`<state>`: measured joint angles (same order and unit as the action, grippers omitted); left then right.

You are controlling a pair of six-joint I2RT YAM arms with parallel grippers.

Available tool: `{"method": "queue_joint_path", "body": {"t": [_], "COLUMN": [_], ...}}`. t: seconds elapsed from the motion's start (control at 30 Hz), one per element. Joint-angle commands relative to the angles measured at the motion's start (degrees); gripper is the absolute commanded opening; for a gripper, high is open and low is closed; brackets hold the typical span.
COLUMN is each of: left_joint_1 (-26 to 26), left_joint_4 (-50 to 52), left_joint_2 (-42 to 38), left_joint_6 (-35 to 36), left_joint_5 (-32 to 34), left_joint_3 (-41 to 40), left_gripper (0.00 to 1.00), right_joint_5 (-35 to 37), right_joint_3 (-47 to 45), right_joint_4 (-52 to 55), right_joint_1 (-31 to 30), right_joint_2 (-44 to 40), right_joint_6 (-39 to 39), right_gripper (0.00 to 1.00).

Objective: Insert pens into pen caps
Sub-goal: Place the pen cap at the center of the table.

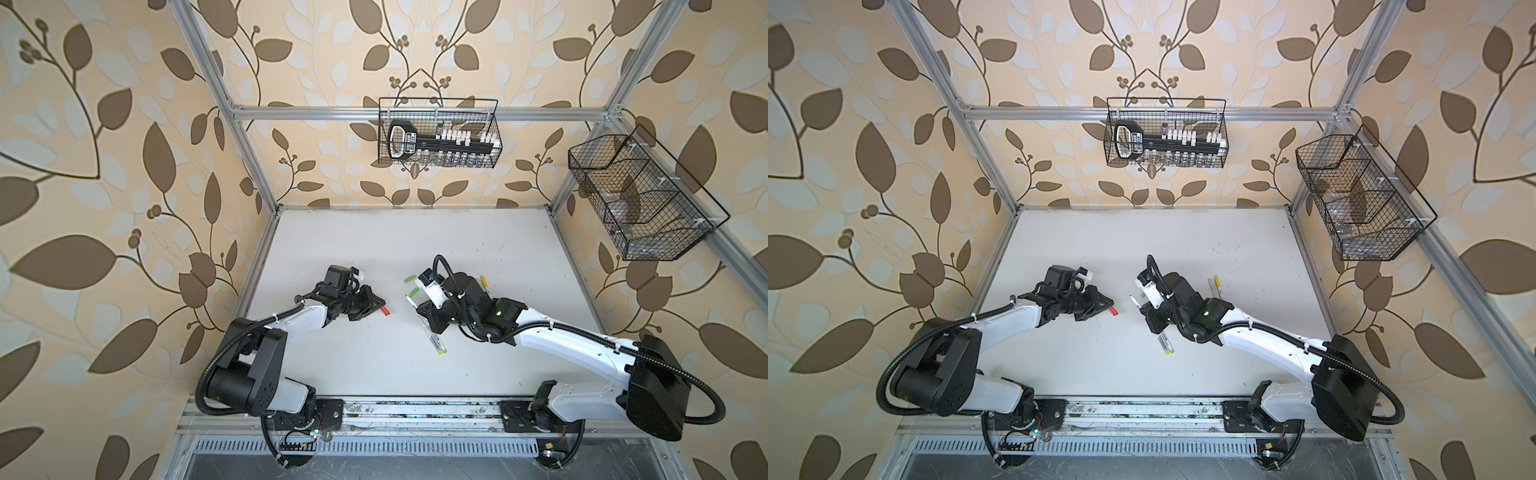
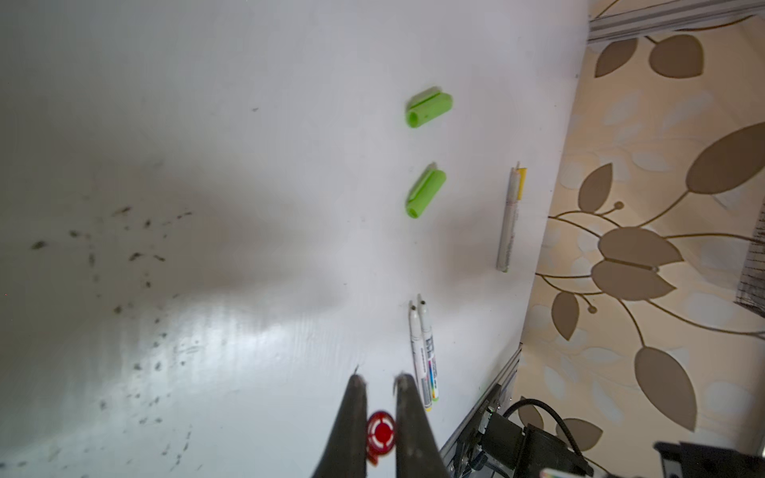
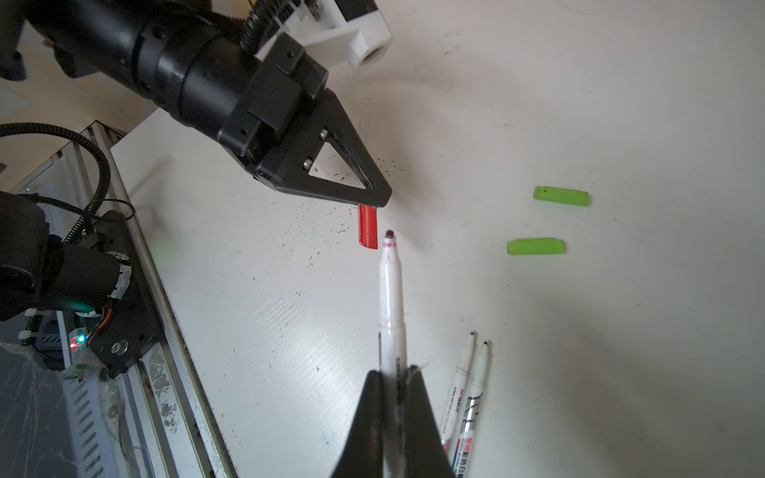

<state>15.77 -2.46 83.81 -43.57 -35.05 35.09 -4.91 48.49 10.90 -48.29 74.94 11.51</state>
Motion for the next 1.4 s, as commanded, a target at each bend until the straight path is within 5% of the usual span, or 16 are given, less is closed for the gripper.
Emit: {"method": "queue_joint_path", "body": {"t": [0.0, 0.3, 0.47, 0.67, 1.07, 1.37], "left_joint_1": [-0.1, -0.4, -0.5, -0.7, -0.4, 2.7], "left_joint_4": [-3.9, -2.9, -0.3, 4.2, 7.5, 12.1], "left_joint_2": [3.3, 9.8, 10.8, 11.8, 22.2, 22.1], "left_joint_6": [-3.3, -4.9, -3.5, 0.2, 6.3, 8.0], "left_joint_5": [2.3, 5.1, 6.0, 7.1, -0.5, -1.1], "left_joint_3": [0.3, 2.6, 3.8, 7.3, 17.2, 17.3], "left_gripper": [0.00, 0.19, 0.47, 0.63, 0.66, 0.68], "right_joint_5": [0.6, -0.1, -0.5, -0.7, -0.2, -0.4], "right_joint_3": [-1.3, -2.3, -2.7, -3.1, -5.1, -6.6], "right_joint_4": [0.0, -0.3, -0.5, -0.9, -1.2, -1.7], "right_joint_1": [0.1, 0.6, 1.2, 1.5, 2.4, 2.9], "right_joint_2": [-1.2, -0.9, -1.2, -1.6, -4.0, -5.4], "right_joint_6": [0.2, -0.3, -0.6, -0.6, -0.2, 0.1], "right_gripper": [0.05, 0.05, 0.05, 0.05, 0.05, 0.05]}}
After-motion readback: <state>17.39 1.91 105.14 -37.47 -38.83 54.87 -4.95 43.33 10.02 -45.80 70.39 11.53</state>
